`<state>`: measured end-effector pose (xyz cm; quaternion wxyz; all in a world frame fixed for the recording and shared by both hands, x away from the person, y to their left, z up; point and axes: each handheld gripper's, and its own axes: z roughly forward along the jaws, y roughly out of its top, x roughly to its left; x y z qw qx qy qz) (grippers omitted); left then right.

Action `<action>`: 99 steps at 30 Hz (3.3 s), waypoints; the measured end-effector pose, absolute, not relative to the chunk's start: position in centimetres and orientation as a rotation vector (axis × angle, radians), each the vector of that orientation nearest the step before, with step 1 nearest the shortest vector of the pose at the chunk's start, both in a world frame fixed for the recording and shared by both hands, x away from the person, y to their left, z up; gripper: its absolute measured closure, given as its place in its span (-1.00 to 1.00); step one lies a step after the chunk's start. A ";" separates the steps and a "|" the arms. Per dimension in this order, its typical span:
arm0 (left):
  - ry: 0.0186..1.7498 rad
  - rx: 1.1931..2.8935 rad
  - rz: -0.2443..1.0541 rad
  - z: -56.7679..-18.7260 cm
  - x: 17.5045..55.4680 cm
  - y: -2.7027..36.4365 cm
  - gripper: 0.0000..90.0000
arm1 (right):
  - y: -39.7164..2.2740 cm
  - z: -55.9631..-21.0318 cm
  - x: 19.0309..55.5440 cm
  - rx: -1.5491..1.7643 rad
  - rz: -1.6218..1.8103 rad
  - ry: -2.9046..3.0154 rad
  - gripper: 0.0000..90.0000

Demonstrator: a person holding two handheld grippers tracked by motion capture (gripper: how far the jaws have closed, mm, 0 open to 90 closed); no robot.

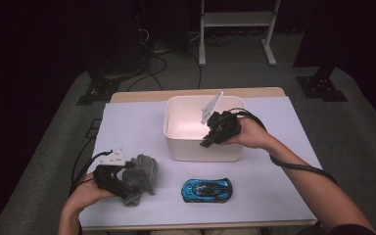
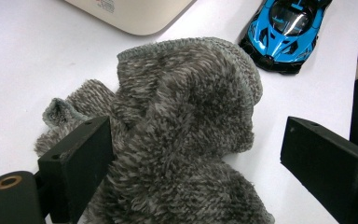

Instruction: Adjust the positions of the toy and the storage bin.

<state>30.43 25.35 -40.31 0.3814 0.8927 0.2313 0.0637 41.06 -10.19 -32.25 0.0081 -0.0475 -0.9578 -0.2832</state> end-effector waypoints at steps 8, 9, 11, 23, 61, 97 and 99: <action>0.592 2.279 0.159 -40.4 30.5 25.4 -0.81 | -10.3 -32.3 41.1 -0.164 -0.898 -2.980 0.89; 0.593 2.279 0.159 -40.4 30.5 25.4 -0.81 | -10.3 -32.4 41.0 -0.152 -0.903 -2.987 0.89; 0.595 2.279 0.157 -40.4 30.5 25.5 -0.81 | -10.2 -32.4 40.9 -0.148 -0.901 -2.991 0.90; 0.607 2.275 0.163 -40.5 30.5 25.6 -0.81 | -10.1 -32.3 41.0 -0.176 -0.872 -2.956 0.82; 0.608 2.267 0.172 -40.2 30.4 25.5 -0.85 | -12.6 -33.5 32.1 -0.118 -1.096 -2.937 -0.63; 0.595 2.287 0.155 -40.5 30.4 25.3 -0.85 | -10.1 -43.7 31.9 -0.148 -0.955 -2.968 -0.69; 0.593 2.286 0.154 -40.5 30.4 25.4 -0.85 | -10.1 -43.8 31.9 -0.153 -0.956 -2.964 -0.69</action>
